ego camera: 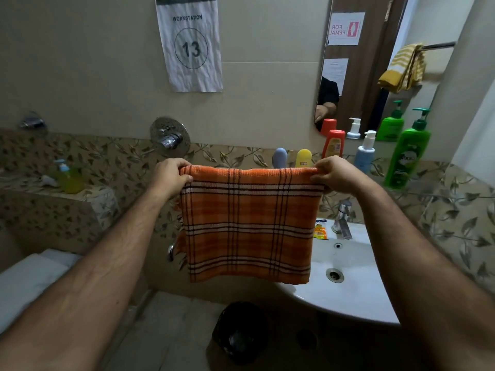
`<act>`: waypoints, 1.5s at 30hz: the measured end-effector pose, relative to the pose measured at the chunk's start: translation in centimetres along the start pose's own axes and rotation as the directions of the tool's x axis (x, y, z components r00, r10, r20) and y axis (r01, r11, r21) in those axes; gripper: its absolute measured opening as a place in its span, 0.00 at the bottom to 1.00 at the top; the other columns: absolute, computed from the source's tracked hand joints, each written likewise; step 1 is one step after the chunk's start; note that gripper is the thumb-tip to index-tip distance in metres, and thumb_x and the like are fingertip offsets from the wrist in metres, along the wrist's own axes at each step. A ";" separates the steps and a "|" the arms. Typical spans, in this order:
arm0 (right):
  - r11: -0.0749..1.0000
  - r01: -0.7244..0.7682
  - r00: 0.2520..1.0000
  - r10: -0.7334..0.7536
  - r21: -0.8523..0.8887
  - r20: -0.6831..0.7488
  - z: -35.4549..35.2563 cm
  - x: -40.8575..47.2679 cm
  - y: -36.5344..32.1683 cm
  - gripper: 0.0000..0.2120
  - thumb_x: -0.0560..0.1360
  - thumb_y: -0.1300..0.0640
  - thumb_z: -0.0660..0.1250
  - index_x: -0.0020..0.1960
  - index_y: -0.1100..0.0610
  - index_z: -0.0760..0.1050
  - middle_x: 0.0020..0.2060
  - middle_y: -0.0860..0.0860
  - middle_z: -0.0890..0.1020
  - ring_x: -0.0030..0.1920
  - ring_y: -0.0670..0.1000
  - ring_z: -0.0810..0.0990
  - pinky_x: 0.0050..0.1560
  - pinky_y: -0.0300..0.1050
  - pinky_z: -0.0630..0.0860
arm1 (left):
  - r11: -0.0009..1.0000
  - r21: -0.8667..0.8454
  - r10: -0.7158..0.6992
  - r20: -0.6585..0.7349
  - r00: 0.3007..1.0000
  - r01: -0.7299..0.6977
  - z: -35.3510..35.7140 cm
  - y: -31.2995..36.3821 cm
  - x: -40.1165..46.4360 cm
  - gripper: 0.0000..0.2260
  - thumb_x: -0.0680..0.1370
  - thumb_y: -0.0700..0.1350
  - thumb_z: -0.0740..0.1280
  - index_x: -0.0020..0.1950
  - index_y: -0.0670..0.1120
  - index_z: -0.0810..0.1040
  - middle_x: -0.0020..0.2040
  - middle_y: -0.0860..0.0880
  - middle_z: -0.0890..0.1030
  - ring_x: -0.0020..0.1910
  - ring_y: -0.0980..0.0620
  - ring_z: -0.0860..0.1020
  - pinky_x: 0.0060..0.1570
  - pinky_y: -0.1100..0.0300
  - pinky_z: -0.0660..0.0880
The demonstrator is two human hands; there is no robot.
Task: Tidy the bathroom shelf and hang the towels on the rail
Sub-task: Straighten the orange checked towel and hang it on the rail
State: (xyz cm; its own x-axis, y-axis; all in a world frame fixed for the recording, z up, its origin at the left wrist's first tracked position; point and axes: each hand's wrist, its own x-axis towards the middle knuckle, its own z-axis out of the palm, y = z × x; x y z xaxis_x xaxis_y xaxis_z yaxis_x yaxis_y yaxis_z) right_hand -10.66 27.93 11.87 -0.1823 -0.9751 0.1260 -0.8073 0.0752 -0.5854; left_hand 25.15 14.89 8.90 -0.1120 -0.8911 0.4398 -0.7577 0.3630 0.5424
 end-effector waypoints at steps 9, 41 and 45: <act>0.984 -0.006 1.000 0.002 0.178 0.018 -2.9 -1.2 0.7 0.07 0.78 0.53 0.67 0.53 0.56 0.78 0.48 0.52 0.82 0.50 0.51 0.80 0.47 0.47 0.77 | 0.932 -0.363 0.068 0.167 0.984 -0.003 -1.8 -0.5 -0.5 0.02 0.76 0.43 0.70 0.46 0.48 0.78 0.40 0.50 0.76 0.41 0.52 0.74 0.43 0.58 0.71; 0.610 0.044 0.971 0.161 0.792 -0.179 -2.8 1.1 -4.8 0.07 0.77 0.65 0.65 0.52 0.59 0.80 0.48 0.59 0.84 0.50 0.59 0.84 0.49 0.51 0.82 | 0.334 -0.746 0.093 0.635 0.767 0.576 0.6 0.5 -2.2 0.43 0.68 0.75 0.48 0.59 0.45 0.82 0.60 0.40 0.81 0.59 0.42 0.80 0.51 0.49 0.81; 0.623 -0.123 0.963 0.264 0.773 -0.060 -1.4 0.8 -2.8 0.04 0.77 0.65 0.66 0.48 0.60 0.79 0.46 0.59 0.84 0.44 0.56 0.84 0.45 0.48 0.82 | 0.373 -0.715 0.132 0.672 0.729 0.591 3.2 -0.1 -4.2 0.47 0.55 0.68 0.78 0.66 0.40 0.77 0.58 0.38 0.82 0.59 0.40 0.80 0.52 0.49 0.81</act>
State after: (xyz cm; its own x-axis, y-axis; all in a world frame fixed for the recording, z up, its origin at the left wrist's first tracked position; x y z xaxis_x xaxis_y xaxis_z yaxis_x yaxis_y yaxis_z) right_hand -9.33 27.25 14.79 -0.4221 -0.9064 0.0144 -0.0463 0.0057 -0.9989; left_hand 23.67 17.67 4.71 -0.6135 -0.7847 -0.0886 0.1106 -0.1964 0.9743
